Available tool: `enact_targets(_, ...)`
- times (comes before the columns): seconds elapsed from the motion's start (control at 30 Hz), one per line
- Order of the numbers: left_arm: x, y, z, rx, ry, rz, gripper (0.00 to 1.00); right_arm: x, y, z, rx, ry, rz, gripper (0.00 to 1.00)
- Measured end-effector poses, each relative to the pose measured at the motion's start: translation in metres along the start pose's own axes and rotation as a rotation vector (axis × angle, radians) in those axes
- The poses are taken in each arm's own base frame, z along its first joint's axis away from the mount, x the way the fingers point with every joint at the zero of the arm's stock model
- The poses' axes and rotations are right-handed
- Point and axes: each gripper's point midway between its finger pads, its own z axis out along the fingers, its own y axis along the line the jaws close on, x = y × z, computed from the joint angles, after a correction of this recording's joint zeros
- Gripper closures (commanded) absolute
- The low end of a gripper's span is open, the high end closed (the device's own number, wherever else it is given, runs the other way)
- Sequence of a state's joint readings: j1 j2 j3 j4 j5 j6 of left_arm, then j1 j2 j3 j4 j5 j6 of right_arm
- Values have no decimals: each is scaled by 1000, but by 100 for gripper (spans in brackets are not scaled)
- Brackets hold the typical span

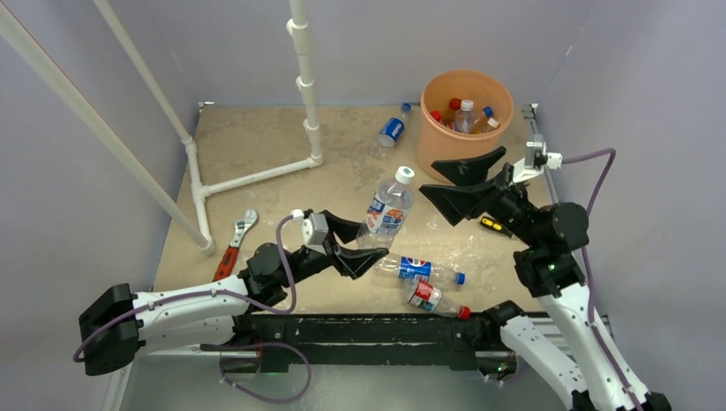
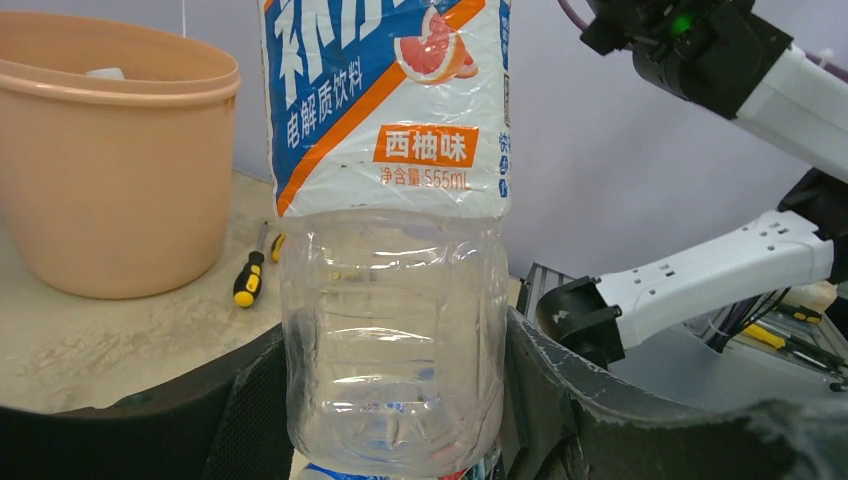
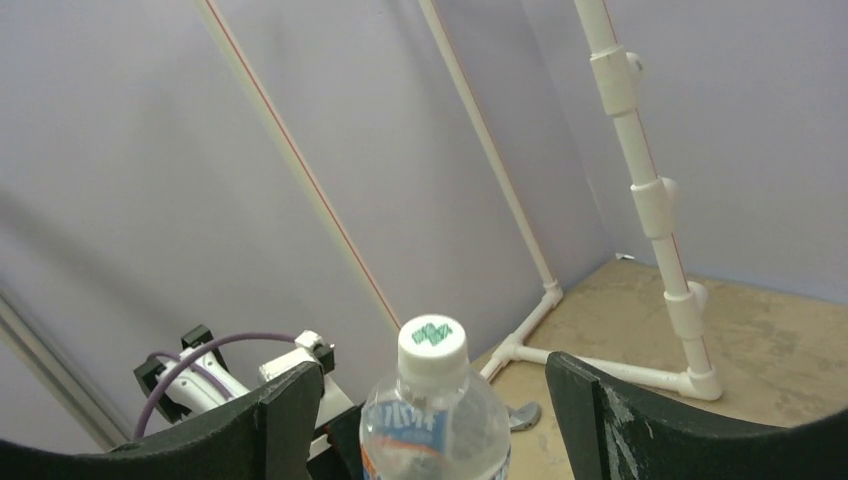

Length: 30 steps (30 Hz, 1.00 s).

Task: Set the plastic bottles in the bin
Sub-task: Pick up the plastic bottle at the center of the board.

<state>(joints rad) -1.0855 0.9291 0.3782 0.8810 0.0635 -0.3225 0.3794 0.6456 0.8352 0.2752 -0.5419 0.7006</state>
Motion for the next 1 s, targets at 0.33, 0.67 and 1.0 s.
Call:
enact_targets(0.33, 7, -5, -1, 2, 44, -9, 100, 27, -12, 26, -6, 131, 73, 20)
enact_targets(0.67, 11, -6, -1, -4, 69, -12, 100, 55, -4, 38, -33, 227, 110, 47)
enact_targets(1.0, 11, -5, -6, -22, 89, -13, 28, 50, -5, 39, -19, 201, 75, 100)
